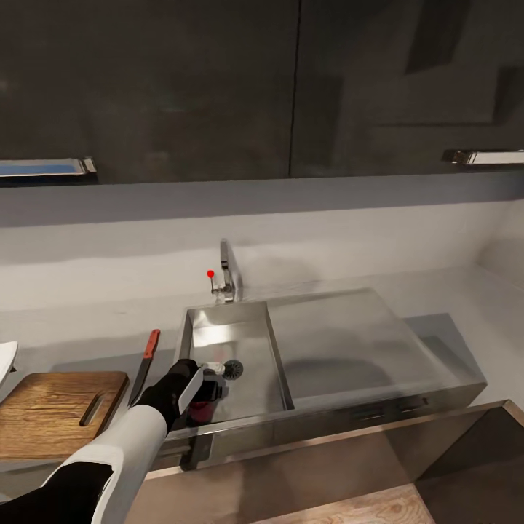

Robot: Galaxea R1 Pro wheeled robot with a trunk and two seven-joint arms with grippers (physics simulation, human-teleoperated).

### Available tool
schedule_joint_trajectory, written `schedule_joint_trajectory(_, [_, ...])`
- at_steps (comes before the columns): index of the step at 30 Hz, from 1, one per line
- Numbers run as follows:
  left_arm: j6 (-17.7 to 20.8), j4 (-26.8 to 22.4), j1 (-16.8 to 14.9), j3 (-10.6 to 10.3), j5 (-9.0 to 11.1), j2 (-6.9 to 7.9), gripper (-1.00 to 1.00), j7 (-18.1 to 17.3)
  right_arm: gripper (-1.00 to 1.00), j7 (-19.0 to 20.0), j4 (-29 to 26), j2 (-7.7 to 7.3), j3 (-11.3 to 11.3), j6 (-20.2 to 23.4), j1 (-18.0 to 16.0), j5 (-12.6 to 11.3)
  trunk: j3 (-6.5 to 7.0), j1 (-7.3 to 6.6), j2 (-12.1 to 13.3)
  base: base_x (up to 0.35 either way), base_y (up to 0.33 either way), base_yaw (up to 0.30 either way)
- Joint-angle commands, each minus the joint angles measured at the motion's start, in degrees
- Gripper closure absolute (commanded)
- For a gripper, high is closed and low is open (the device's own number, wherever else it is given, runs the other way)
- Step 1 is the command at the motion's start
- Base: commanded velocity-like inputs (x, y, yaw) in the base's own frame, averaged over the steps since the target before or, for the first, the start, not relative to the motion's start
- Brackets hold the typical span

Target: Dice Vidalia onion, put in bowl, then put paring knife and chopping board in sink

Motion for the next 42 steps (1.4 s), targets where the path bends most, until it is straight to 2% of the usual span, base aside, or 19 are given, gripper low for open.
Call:
schedule_joint_trajectory(1, [0.24, -0.08, -0.03, -0.22, 0.57, 0.01, -1.0, 0.47, -1.0, -0.23, 0.05, 0.0, 0.02, -0.17, -0.04, 0.26, -0.1, 0.02, -0.09, 0.0, 0.0, 0.0])
schedule_joint_trajectory(14, [0.24, -0.11, -0.03, -0.22, 0.57, -0.09, -1.0, 0.52, -1.0, -0.18, 0.05, -0.03, 0.04, -0.15, -0.04, 0.27, -0.1, 0.02, -0.09, 0.0, 0.0, 0.0])
schedule_joint_trajectory(15, [0.24, -0.13, -0.03, -0.22, 0.57, -0.11, 1.0, 0.52, -1.0, -0.2, 0.07, -0.05, 0.0, -0.13, -0.04, 0.27, -0.1, 0.02, -0.09, 0.0, 0.0, 0.0])
schedule_joint_trajectory(23, [0.32, -0.18, -0.03, -0.05, 0.65, -0.15, 1.0, 0.49, -1.0, -0.25, 0.17, 0.0, -0.03, -0.11, -0.04, 0.19, 0.0, 0.02, -0.09, 0.0, 0.0, -0.016])
schedule_joint_trajectory(38, [0.45, -0.73, -0.03, 0.1, 0.68, -0.91, 1.0, 0.57, -1.0, -0.25, 0.21, -0.03, -0.03, -0.1, -0.04, 0.17, 1.27, 0.02, -0.09, 0.0, 0.0, -0.107])
schedule_joint_trajectory(39, [0.47, -1.01, -0.03, 0.11, 0.67, -0.95, 1.0, 0.57, -1.0, -0.25, 0.22, -0.05, -0.04, -0.1, -0.04, 0.18, 1.36, 0.02, -0.09, 0.0, 0.0, -0.111])
schedule_joint_trajectory(40, [0.6, -4.58, -0.03, 0.02, 0.71, -0.96, 1.0, 0.57, -1.0, -0.25, 0.21, -0.07, -0.05, -0.1, -0.04, 0.18, 1.45, 0.02, -0.09, 0.0, 0.0, -0.109])
schedule_joint_trajectory(42, [1.09, -7.65, -0.03, -0.07, 0.73, -0.95, 1.0, 0.57, -1.0, -0.25, 0.18, -0.05, -0.05, -0.1, -0.04, 0.18, 1.63, 0.02, -0.09, 0.0, 0.0, -0.106])
